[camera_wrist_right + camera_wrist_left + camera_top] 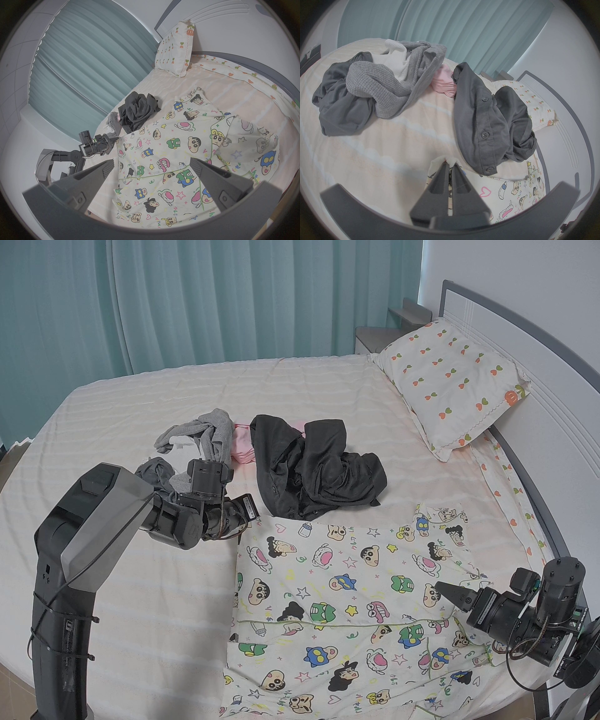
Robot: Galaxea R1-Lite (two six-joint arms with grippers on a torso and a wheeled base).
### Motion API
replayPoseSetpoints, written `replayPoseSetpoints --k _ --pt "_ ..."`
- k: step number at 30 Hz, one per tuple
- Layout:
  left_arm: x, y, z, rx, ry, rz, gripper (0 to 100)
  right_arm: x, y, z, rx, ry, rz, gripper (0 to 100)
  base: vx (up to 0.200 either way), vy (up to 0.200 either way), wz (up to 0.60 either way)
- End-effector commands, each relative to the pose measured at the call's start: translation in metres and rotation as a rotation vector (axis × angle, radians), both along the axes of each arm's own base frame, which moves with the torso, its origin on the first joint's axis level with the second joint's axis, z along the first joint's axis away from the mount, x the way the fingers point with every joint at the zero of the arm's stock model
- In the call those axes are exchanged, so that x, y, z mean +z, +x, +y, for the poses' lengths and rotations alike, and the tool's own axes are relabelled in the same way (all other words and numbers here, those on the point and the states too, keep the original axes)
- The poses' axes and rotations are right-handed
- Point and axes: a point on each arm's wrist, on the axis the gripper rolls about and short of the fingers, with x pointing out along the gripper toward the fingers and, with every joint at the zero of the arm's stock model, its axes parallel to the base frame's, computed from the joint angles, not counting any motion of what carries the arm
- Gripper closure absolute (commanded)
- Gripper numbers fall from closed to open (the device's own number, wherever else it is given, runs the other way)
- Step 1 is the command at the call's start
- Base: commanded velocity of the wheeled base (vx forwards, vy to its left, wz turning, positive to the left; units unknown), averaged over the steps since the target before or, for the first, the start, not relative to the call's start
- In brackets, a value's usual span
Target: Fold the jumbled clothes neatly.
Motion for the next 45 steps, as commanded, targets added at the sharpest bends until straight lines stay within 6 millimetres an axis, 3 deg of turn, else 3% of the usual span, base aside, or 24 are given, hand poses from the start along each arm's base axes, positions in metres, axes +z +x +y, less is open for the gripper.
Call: replayPoseSetpoints --k 1,18,19,26,29,36,45 --pt "-0.002 0.005 0.008 0.019 0.0 0.0 100 0.0 0.0 0.0 0.0 0.0 0.001 0 0.0 0.0 0.0" --pt "-0.005 0.022 0.029 0.068 0.007 0.023 100 -0.001 0.0 -0.001 -0.003 -0.002 0.003 0 0.0 0.0 0.0" --pt "-0.005 0.021 0.028 0.067 0.007 0.026 0 -0.001 0.0 -0.001 -0.003 -0.002 0.003 0 0.0 0.0 0.0" --pt "-0.007 0.015 0.027 0.062 0.018 0.069 0 -0.001 -0.001 -0.001 -0.003 -0.002 0.003 0 0.0 0.0 0.0" --pt "0.004 0.001 0.03 0.064 0.017 0.133 0 -0.001 -0.001 -0.001 -0.003 -0.001 0.002 0 0.0 0.0 0.0" --pt "0.02 -0.063 0.014 -0.02 -0.021 0.207 0 0.0 -0.004 -0.004 -0.033 -0.015 -0.004 0 0.0 0.0 0.0" --pt "0.015 -0.133 -0.007 -0.077 -0.077 0.228 0 -0.004 0.0 -0.017 -0.1 -0.039 0.008 0 -0.2 0.0 0.0"
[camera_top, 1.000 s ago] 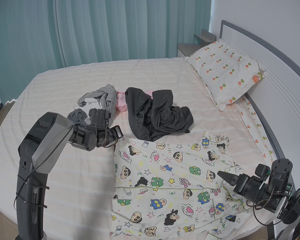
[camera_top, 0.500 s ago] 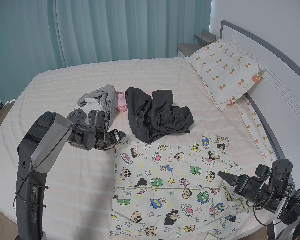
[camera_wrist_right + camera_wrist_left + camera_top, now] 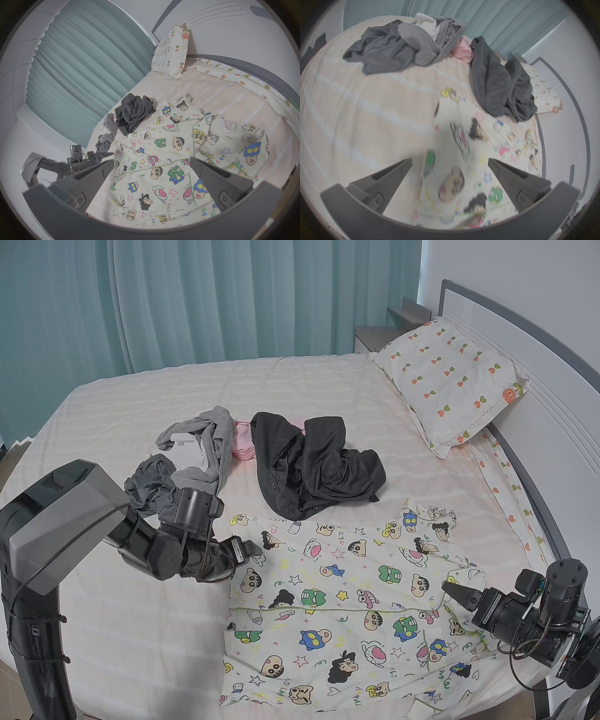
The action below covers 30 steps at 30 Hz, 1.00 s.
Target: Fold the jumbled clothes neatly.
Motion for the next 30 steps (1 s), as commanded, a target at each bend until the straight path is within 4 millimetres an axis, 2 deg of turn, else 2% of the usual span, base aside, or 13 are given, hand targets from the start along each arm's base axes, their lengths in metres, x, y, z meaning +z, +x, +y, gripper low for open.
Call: replayPoseSetpoints --k 1,9,15,23,30 --pt "0.027 -0.06 -0.017 -0.063 -0.074 -0.047 0 -0.003 0.004 -0.013 -0.067 -0.035 0.008 0 -0.2 0.0 0.0" --pt "0.019 -0.103 -0.018 -0.111 -0.069 -0.026 0 -0.003 0.002 -0.017 -0.067 -0.078 -0.005 0 -0.2 0.0 0.0" --pt "0.001 -0.13 -0.018 -0.125 -0.028 -0.016 0 -0.003 0.001 -0.017 -0.06 -0.094 -0.009 0 0.0 0.0 0.0" --pt "-0.017 -0.141 -0.014 -0.144 -0.013 -0.011 0 -0.002 0.001 -0.017 -0.053 -0.101 -0.015 0 0.0 0.0 0.0" --pt "-0.049 -0.149 -0.009 -0.241 0.065 -0.035 0 -0.002 0.001 -0.017 -0.052 -0.101 -0.015 0 0.0 0.0 0.0"
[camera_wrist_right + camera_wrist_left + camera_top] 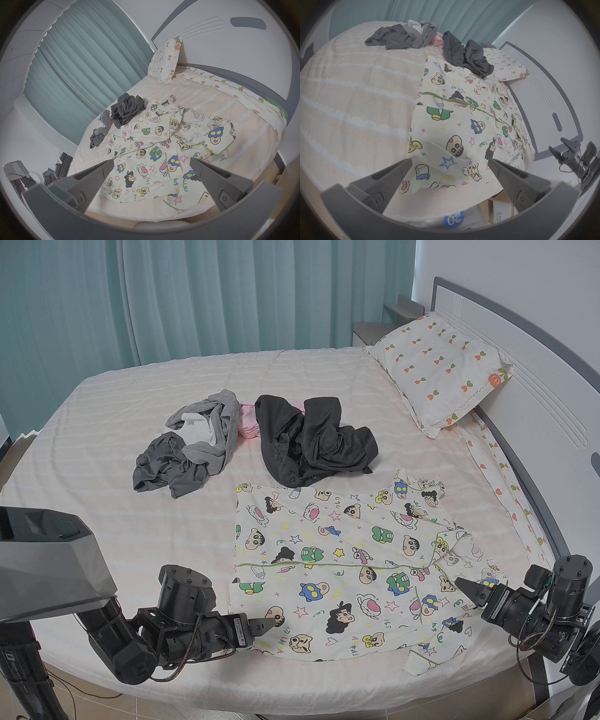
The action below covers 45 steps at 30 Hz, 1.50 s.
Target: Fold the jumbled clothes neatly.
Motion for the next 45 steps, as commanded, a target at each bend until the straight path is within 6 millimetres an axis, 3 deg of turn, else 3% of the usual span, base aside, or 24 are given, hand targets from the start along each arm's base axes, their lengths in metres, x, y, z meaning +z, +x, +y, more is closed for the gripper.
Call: replayPoseSetpoints --k 1,11,21,32,39,45 --pt "-0.032 -0.01 0.006 -0.046 0.072 0.039 0 -0.002 -0.003 -0.001 0.002 -0.004 0.009 0 0.0 0.0 0.0" --pt "-0.049 -0.018 0.011 -0.093 0.078 -0.009 0 -0.002 -0.003 0.0 0.005 -0.005 0.01 0 0.0 0.0 0.0" --pt "-0.048 -0.032 0.016 -0.108 0.052 0.01 0 -0.002 -0.003 0.0 0.005 -0.005 0.01 0 0.0 0.0 0.0" --pt "-0.04 -0.059 0.019 0.096 -0.18 0.16 0 -0.002 -0.003 0.0 0.007 -0.005 0.012 0 0.0 0.0 0.0" --pt "-0.041 -0.06 0.014 0.236 -0.27 0.201 0 -0.002 -0.003 0.0 0.007 -0.004 0.009 0 0.0 0.0 0.0" --pt "-0.05 -0.056 0.0 0.304 -0.224 0.134 0 -0.002 -0.004 0.003 0.021 -0.005 0.01 0 0.0 0.0 0.0"
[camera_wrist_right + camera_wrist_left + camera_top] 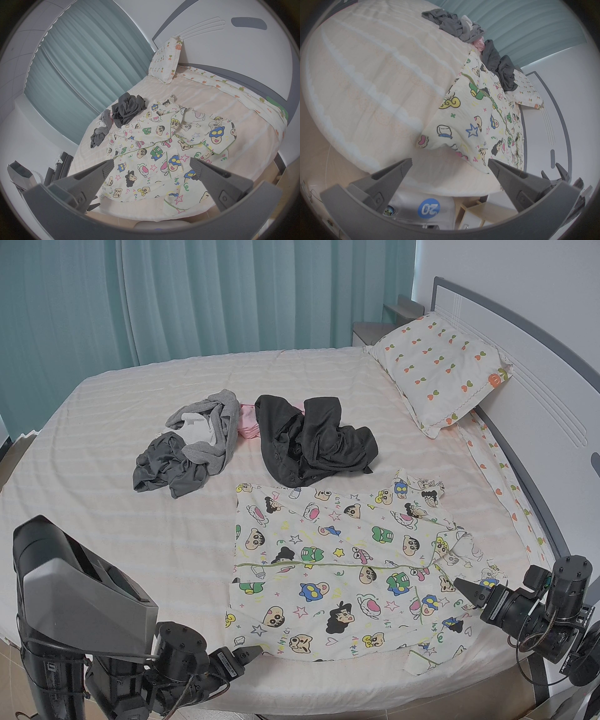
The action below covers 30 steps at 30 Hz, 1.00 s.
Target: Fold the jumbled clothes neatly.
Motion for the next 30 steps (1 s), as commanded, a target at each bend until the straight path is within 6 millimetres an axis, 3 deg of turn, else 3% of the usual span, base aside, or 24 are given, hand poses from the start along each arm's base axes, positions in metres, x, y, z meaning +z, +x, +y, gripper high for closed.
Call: replayPoseSetpoints --k 1,19,20,30 --pt "-0.014 0.006 -0.017 0.043 0.058 -0.043 0 -0.002 -0.003 0.001 0.013 -0.005 0.011 0 0.0 0.0 0.0" --pt "-0.017 0.015 -0.022 0.081 0.055 -0.075 0 -0.001 -0.003 0.001 0.011 -0.004 0.008 0 0.0 0.0 0.0" --pt "-0.017 0.015 -0.022 0.08 0.056 -0.074 100 -0.001 -0.003 0.001 0.011 -0.004 0.008 0 0.0 0.0 0.0" --pt "-0.018 0.004 -0.012 0.084 0.107 -0.036 100 0.001 -0.005 0.0 0.013 0.002 -0.005 0 0.0 0.0 0.0"
